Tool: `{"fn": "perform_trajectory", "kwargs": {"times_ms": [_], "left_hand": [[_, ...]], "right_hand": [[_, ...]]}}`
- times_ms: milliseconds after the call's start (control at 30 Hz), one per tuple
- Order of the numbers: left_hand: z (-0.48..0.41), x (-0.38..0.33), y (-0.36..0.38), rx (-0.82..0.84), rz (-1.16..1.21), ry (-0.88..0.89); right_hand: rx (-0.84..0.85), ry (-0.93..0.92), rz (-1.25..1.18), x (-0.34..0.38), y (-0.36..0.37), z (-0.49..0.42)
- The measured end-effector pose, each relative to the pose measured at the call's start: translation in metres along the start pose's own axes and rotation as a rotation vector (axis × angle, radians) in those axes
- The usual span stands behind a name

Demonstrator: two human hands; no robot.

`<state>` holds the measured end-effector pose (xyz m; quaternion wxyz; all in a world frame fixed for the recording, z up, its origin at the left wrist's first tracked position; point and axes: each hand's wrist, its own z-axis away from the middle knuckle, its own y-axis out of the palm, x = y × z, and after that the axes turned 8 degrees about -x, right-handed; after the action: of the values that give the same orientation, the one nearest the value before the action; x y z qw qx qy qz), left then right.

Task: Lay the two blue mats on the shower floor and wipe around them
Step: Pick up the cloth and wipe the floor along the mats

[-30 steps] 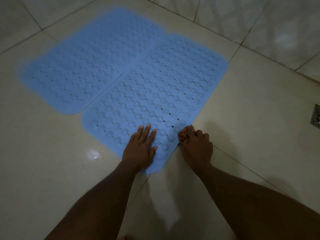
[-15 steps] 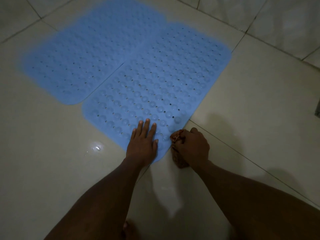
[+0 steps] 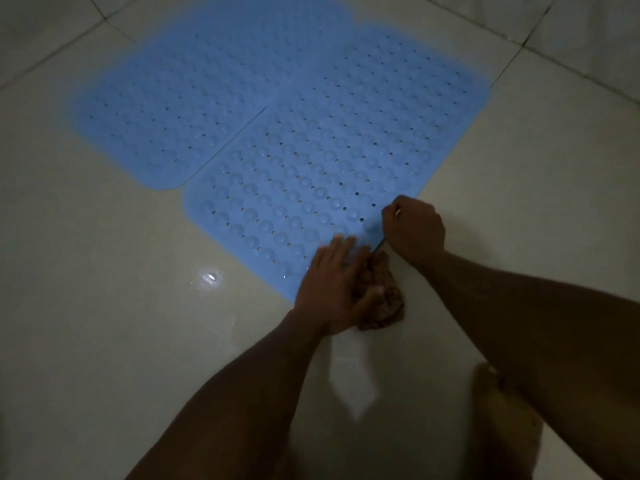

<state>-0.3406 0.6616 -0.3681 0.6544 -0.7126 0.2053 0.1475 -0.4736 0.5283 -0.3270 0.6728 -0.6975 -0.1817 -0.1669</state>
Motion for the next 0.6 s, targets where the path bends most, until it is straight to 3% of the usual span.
{"fn": "perform_trajectory", "kwargs": {"times_ms": [133,267,433,600], "left_hand": [[0.01,-0.015,0.022,0.086,-0.087,0.254],[0.039,0.006,0.016,-0.034,-0.044,0.317],[0.087,0.044,-0.021,-0.077,-0.236,0.238],[0.112,0.082,-0.058,-0.17,-0.377,-0.006]], "right_hand": [[-0.001,-0.045,-0.069,0.007,0.016,-0.019],[0.077,-0.159,-0.028,0.016,0.032,-0.009],[0.096,-0.306,0.192,0.031,0.046,0.021],[0.104,-0.525,0.19,0.05,0.068,0.053]]}}
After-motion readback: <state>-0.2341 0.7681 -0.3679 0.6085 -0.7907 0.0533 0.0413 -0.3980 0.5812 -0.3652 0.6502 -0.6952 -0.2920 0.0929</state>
